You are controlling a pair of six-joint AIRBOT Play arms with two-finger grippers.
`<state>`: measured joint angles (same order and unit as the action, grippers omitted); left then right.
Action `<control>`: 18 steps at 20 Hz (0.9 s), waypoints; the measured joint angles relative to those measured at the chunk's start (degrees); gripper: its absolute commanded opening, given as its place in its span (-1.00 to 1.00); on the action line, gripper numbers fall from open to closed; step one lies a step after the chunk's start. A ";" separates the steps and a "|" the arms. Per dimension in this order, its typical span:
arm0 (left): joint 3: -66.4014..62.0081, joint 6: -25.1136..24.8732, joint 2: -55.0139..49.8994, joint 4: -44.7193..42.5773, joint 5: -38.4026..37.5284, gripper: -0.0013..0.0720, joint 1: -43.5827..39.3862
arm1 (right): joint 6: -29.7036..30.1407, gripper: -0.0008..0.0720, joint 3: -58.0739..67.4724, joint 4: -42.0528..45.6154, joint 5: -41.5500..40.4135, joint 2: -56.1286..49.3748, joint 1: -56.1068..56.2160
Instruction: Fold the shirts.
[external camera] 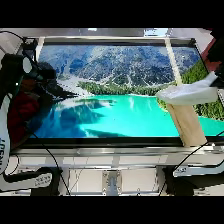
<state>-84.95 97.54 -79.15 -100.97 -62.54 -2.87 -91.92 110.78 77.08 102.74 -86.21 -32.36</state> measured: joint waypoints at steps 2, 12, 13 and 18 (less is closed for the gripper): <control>0.00 0.00 -0.02 0.98 -0.11 -0.92 0.00 | 0.00 -0.89 -2.45 3.19 1.01 2.05 -2.19; 0.00 -0.81 0.00 2.34 -3.10 -0.92 0.00 | 0.42 -0.89 -28.30 24.98 2.32 9.62 -3.69; 0.00 -0.87 0.00 2.34 -3.17 -0.92 0.00 | 0.46 -0.89 -31.04 26.58 2.40 10.08 -3.76; 0.00 -0.90 0.00 2.49 -3.54 -0.92 0.00 | 0.61 -0.33 -42.42 30.10 2.47 11.02 -3.76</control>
<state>-84.95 96.64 -79.15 -98.48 -66.08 -2.87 -91.31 68.36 107.18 105.21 -75.20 -36.12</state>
